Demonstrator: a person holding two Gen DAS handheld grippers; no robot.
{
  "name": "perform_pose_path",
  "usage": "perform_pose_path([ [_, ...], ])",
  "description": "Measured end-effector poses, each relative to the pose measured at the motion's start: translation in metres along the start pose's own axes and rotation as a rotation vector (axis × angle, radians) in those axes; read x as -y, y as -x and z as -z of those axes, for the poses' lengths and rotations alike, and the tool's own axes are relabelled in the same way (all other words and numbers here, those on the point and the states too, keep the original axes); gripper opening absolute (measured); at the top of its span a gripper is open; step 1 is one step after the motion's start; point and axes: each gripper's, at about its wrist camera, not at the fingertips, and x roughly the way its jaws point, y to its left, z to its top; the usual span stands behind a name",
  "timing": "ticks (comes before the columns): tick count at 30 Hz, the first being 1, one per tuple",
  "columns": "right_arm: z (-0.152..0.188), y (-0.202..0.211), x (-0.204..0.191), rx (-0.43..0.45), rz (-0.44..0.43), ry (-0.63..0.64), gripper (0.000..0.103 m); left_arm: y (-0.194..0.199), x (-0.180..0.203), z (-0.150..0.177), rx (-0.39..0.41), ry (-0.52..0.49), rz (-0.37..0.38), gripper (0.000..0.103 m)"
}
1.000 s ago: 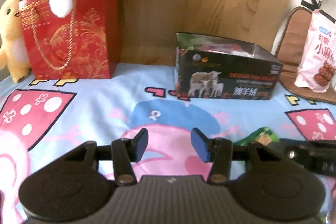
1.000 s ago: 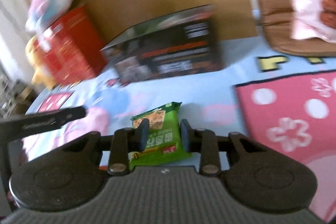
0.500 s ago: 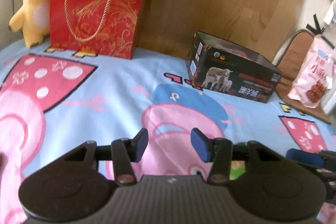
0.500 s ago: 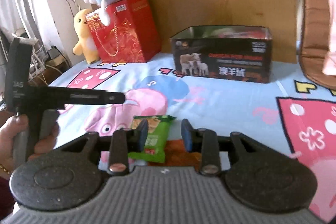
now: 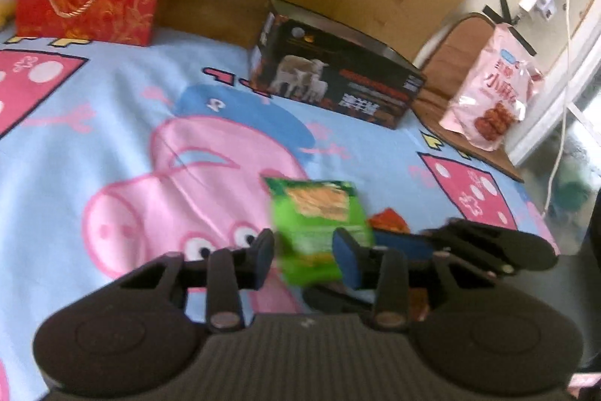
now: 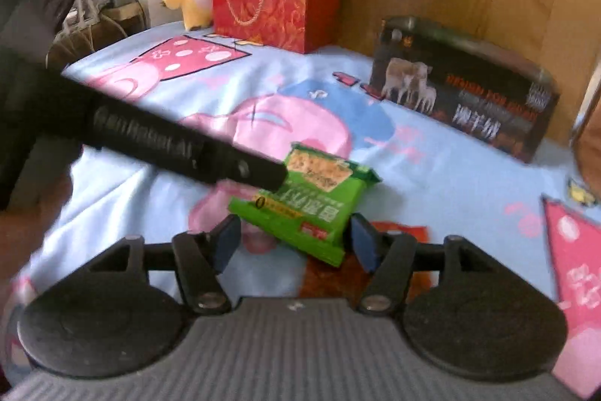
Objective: Organize snacks
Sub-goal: 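Grasp the green biscuit pack with the left tool beside the right tool, then carry the biscuit pack over the tin and open the left tool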
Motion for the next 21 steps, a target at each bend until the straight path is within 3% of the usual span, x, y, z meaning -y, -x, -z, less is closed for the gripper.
perform_pose_path([
  [4, 0.003, 0.005, -0.008, 0.025, 0.030, 0.019, 0.050, 0.005, -0.001, -0.002, 0.003, 0.002, 0.009, 0.029],
  [11, -0.007, 0.018, -0.008, 0.106, 0.086, 0.023, 0.048, 0.015, 0.015, -0.023, 0.068, -0.047, 0.018, 0.029],
  [21, -0.067, 0.024, 0.051, 0.246, 0.185, 0.006, 0.048, -0.010, 0.051, -0.121, 0.159, -0.118, 0.055, 0.029],
])
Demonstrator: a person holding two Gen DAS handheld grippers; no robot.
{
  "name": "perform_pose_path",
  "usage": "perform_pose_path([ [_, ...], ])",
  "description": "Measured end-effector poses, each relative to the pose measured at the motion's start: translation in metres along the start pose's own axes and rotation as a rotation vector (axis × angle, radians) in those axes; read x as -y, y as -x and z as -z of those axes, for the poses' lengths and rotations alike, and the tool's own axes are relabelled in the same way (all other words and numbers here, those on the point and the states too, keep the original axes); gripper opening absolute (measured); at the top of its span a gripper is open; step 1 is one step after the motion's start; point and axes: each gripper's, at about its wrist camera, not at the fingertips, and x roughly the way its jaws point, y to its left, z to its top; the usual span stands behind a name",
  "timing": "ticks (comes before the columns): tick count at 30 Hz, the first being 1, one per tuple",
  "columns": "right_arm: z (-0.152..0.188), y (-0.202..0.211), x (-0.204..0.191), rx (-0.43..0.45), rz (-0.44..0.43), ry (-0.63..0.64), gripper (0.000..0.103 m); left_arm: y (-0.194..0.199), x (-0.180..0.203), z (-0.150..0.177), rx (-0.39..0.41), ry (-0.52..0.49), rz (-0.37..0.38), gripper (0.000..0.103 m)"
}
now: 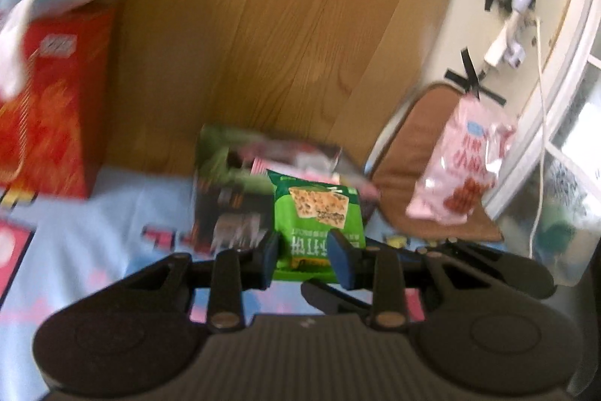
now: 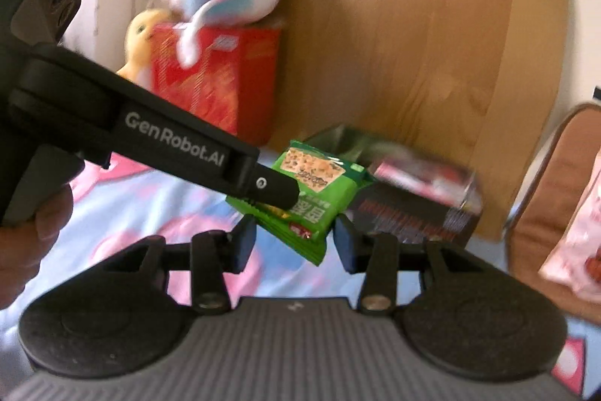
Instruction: Organize snacks
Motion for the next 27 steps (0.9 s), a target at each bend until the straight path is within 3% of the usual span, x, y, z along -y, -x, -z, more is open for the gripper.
perform_pose_path([
  [6, -0.021, -0.038, 0.052, 0.007, 0.023, -0.062, 0.048, -0.061, 0.002, -0.040, -0.001, 0.007, -0.015, 0.029],
  [9, -0.022, -0.065, 0.075, 0.008, 0.047, -0.114, 0.048, -0.094, 0.002, -0.052, 0.013, -0.021, -0.077, 0.035],
  [11, -0.017, -0.080, 0.087, 0.027, 0.114, -0.132, 0.052, -0.108, -0.001, -0.054, 0.016, -0.029, -0.149, 0.035],
  [13, -0.012, -0.086, 0.099, 0.023, 0.173, -0.177, 0.058, -0.108, -0.010, -0.052, 0.017, 0.012, -0.138, 0.035],
  [17, 0.007, -0.056, 0.118, 0.069, 0.130, -0.309, 0.058, -0.085, -0.015, -0.033, 0.036, 0.014, -0.143, 0.037],
  [20, 0.026, -0.027, 0.120, 0.054, 0.098, -0.371, 0.059, -0.066, -0.010, -0.011, 0.024, -0.023, -0.155, 0.051],
  [23, 0.046, 0.005, 0.116, 0.022, 0.036, -0.433, 0.062, -0.051, 0.000, 0.015, -0.024, -0.067, -0.138, 0.052],
  [27, 0.085, 0.053, 0.101, -0.047, -0.051, -0.499, 0.064, -0.040, 0.008, 0.053, -0.118, -0.088, -0.046, 0.047],
])
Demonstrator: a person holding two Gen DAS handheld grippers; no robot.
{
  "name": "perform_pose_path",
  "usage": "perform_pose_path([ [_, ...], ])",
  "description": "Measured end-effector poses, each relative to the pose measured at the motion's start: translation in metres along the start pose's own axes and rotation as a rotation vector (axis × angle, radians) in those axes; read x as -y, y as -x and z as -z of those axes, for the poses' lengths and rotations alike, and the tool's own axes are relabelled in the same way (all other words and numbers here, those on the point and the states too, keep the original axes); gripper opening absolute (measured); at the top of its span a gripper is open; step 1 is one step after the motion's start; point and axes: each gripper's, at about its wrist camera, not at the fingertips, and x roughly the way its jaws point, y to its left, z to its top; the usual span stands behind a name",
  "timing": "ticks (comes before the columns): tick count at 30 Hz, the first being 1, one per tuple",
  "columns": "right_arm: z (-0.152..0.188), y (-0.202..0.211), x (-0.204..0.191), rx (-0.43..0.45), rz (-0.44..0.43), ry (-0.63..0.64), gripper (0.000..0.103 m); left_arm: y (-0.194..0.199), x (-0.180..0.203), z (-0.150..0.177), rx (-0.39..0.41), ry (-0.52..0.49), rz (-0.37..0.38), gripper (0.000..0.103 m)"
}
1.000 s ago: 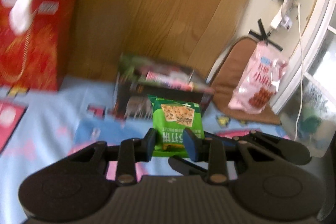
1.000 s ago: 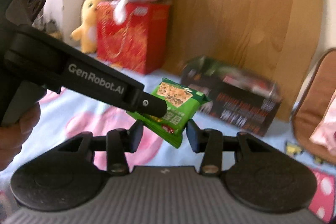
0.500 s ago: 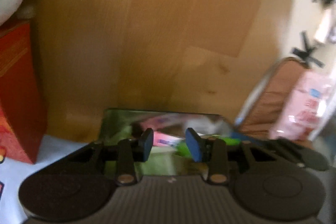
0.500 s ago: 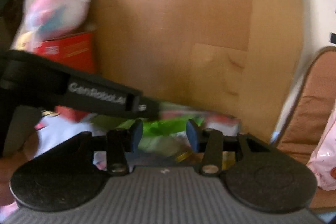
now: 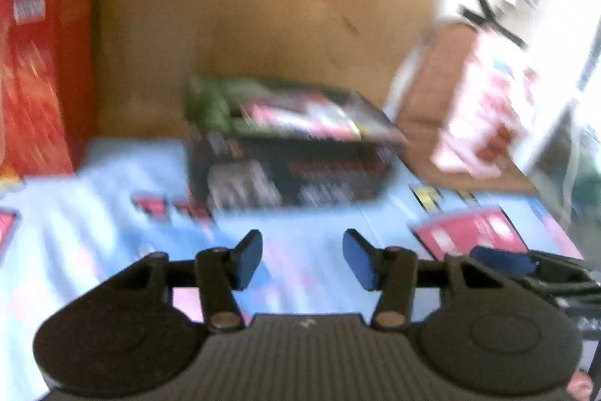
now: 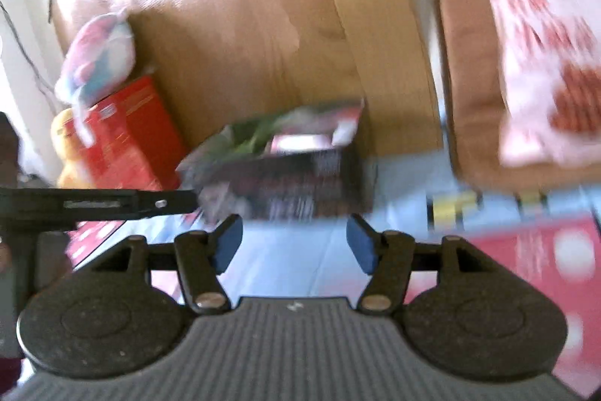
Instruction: Organize snacks
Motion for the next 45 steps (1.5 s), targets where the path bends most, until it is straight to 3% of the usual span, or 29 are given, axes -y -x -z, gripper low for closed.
perform_pose_path([
  [4, 0.037, 0.035, 0.000, -0.106, -0.117, -0.061, 0.064, -0.001, 0.005, 0.025, -0.064, -0.017, 0.069, 0.047],
  [7, 0.061, 0.059, 0.001, -0.179, -0.158, -0.139, 0.062, -0.002, 0.004, 0.040, -0.111, 0.002, 0.085, 0.047],
  [10, 0.077, 0.075, -0.006, -0.218, -0.171, -0.157, 0.048, 0.009, 0.007, 0.052, -0.099, -0.007, 0.090, 0.047],
  [13, 0.087, 0.074, -0.019, -0.229, -0.126, -0.099, 0.044, 0.019, 0.009, 0.062, -0.096, -0.004, 0.094, 0.042],
  [16, 0.079, 0.064, -0.034, -0.197, -0.051, -0.011, 0.038, 0.034, 0.009, 0.073, -0.101, 0.028, 0.080, 0.042],
  [19, 0.064, 0.052, -0.036, -0.152, -0.080, 0.002, 0.038, 0.054, -0.006, 0.082, -0.102, 0.139, 0.108, 0.042],
  [25, 0.054, -0.006, -0.032, -0.220, -0.097, -0.032, 0.038, 0.062, -0.021, 0.094, -0.147, 0.307, 0.203, 0.041],
  [29, 0.059, -0.017, -0.025, -0.273, -0.206, -0.159, 0.032, 0.057, -0.018, 0.095, -0.132, 0.322, 0.194, 0.040],
  [31, 0.065, -0.017, -0.033, -0.272, -0.214, -0.155, 0.030, 0.055, -0.019, 0.093, -0.117, 0.315, 0.158, 0.026],
  [34, 0.064, -0.016, -0.037, -0.254, -0.199, -0.136, 0.029, 0.052, -0.028, 0.091, -0.115, 0.344, 0.148, 0.016],
  [37, 0.058, -0.020, -0.036, -0.238, -0.192, -0.151, 0.020, 0.052, -0.031, 0.085, -0.104, 0.348, 0.144, 0.016],
  [45, 0.022, -0.031, -0.047, -0.138, -0.199, -0.125, 0.020, 0.054, -0.038, 0.032, -0.004, 0.330, 0.141, 0.016],
])
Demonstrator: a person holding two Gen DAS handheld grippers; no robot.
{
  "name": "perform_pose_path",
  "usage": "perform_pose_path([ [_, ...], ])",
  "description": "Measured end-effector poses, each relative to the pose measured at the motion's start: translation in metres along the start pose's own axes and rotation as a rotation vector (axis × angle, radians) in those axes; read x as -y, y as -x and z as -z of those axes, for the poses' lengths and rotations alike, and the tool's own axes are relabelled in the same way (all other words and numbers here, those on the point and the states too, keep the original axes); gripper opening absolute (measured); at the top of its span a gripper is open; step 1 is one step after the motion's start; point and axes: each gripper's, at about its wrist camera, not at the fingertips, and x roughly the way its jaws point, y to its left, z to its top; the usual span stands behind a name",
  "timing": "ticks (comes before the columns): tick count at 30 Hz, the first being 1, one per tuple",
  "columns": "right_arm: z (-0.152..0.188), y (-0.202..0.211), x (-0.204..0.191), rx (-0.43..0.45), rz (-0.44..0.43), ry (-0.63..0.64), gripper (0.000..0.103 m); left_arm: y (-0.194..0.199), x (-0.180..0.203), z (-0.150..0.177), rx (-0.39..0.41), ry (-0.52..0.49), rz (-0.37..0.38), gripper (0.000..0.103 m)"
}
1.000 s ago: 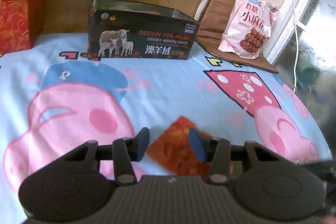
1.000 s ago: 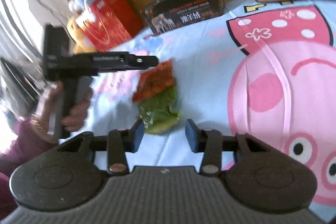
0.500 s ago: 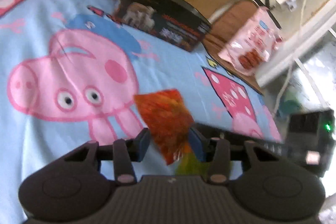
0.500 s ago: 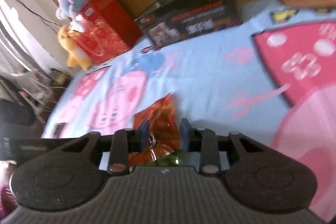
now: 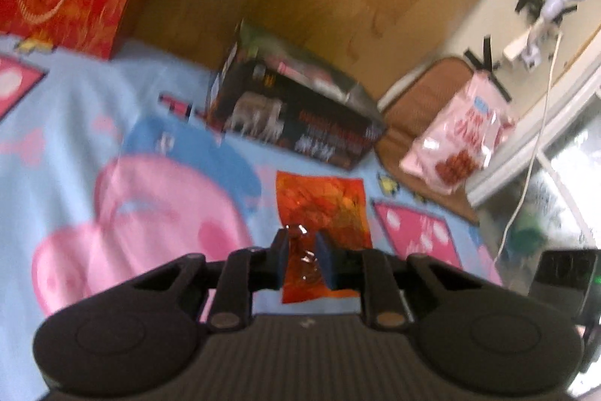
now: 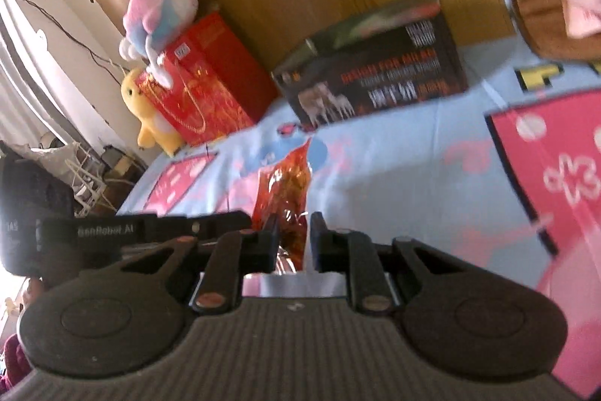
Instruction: Organize snacks
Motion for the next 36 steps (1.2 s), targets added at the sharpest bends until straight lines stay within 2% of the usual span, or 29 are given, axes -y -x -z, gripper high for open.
perform_pose_path([
  [3, -0.019, -0.001, -0.004, 0.034, -0.003, 0.021, 0.020, -0.003, 0.007, -0.026, 0.038, -0.021, 0.022, 0.015],
  [5, -0.035, -0.005, -0.006, 0.042, -0.034, 0.029, 0.013, -0.010, 0.011, -0.047, 0.023, -0.005, 0.134, 0.015],
  [6, -0.045, -0.010, -0.006, 0.040, -0.053, 0.027, 0.011, -0.014, 0.017, -0.057, 0.029, -0.018, 0.136, 0.017],
  [7, -0.054, -0.014, -0.008, 0.050, -0.041, 0.039, 0.011, -0.018, 0.025, -0.067, 0.050, -0.053, 0.102, 0.016],
  [9, -0.071, -0.022, -0.015, 0.100, 0.020, 0.103, 0.011, -0.024, 0.035, -0.082, 0.089, -0.102, 0.055, 0.015],
  [11, -0.083, -0.027, -0.009, 0.106, 0.025, 0.101, 0.011, -0.023, 0.033, -0.091, 0.092, -0.088, 0.091, 0.016],
  [13, -0.086, -0.024, 0.001, 0.105, 0.006, 0.086, 0.014, -0.021, 0.025, -0.087, 0.101, -0.104, 0.082, 0.017],
  [16, -0.077, -0.020, 0.021, 0.098, 0.052, 0.089, 0.015, -0.030, 0.002, -0.073, 0.062, -0.106, 0.012, 0.021],
  [19, -0.064, -0.028, 0.042, 0.043, 0.050, 0.058, 0.019, -0.042, -0.031, -0.057, -0.017, -0.005, -0.032, 0.023],
  [21, -0.058, -0.039, 0.057, -0.017, 0.027, -0.010, 0.021, -0.048, -0.048, -0.044, -0.063, 0.064, -0.025, 0.023],
  [24, -0.058, -0.056, 0.070, -0.066, 0.012, -0.066, 0.021, -0.056, -0.061, -0.030, -0.100, 0.128, -0.020, 0.038],
  [25, -0.060, -0.063, 0.075, -0.072, 0.008, -0.076, 0.021, -0.056, -0.063, -0.028, -0.087, 0.140, -0.005, 0.042],
  [27, -0.063, -0.076, 0.084, -0.090, -0.005, -0.102, 0.021, -0.058, -0.062, -0.026, -0.081, 0.140, 0.005, 0.045],
  [29, -0.059, -0.092, 0.094, -0.121, -0.067, -0.178, 0.020, -0.059, -0.059, -0.023, -0.067, 0.129, 0.007, 0.044],
  [30, -0.057, -0.090, 0.096, -0.124, -0.098, -0.209, 0.021, -0.060, -0.055, -0.022, -0.056, 0.115, -0.006, 0.040],
  [31, -0.055, -0.089, 0.094, -0.124, -0.103, -0.204, 0.021, -0.060, -0.052, -0.021, -0.048, 0.101, -0.024, 0.032],
  [32, -0.054, -0.088, 0.089, -0.127, -0.096, -0.174, 0.021, -0.060, -0.050, -0.021, -0.044, 0.095, -0.038, 0.028],
  [36, -0.048, -0.080, 0.078, -0.110, -0.079, -0.148, 0.014, -0.061, -0.048, -0.020, -0.041, 0.094, -0.042, 0.026],
])
